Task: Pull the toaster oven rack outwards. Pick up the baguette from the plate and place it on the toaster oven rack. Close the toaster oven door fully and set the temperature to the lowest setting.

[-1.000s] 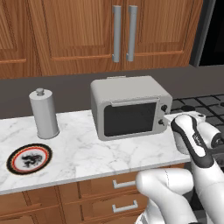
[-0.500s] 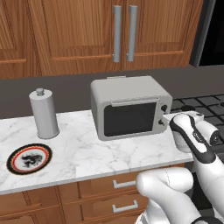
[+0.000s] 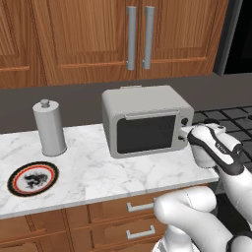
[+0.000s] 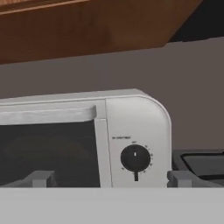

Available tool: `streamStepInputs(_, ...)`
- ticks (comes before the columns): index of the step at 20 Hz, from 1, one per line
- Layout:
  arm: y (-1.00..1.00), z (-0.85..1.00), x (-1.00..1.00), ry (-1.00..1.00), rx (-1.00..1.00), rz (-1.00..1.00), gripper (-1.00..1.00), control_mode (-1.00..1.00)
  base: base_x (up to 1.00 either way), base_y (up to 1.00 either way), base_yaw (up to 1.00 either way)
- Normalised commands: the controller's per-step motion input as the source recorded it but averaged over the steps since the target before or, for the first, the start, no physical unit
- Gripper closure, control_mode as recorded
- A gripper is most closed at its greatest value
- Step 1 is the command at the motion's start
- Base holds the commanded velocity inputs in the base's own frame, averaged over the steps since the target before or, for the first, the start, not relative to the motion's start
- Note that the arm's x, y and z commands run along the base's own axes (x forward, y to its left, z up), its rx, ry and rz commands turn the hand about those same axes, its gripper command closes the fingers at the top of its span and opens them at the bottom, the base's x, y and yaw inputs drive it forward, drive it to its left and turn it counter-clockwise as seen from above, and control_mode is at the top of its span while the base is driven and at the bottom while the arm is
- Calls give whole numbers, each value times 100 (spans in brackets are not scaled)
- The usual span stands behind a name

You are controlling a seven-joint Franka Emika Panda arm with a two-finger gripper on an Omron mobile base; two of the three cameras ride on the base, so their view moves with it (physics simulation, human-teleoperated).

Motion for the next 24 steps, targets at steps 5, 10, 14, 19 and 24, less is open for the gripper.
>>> streamStepInputs(5, 0, -25, 0, 0, 0, 0, -100, -100, 0, 0, 0)
streamStepInputs(10, 0, -36, 0, 3, 0, 0, -100, -100, 0, 0, 0)
streamStepInputs(14, 0, -44, 0, 6, 0, 0, -100, -100, 0, 0, 0)
streamStepInputs(19, 0, -49, 0, 7, 0, 0, -100, -100, 0, 0, 0)
streamStepInputs(24, 0, -33, 3, 3, 0, -1, -100, -100, 0, 0, 0)
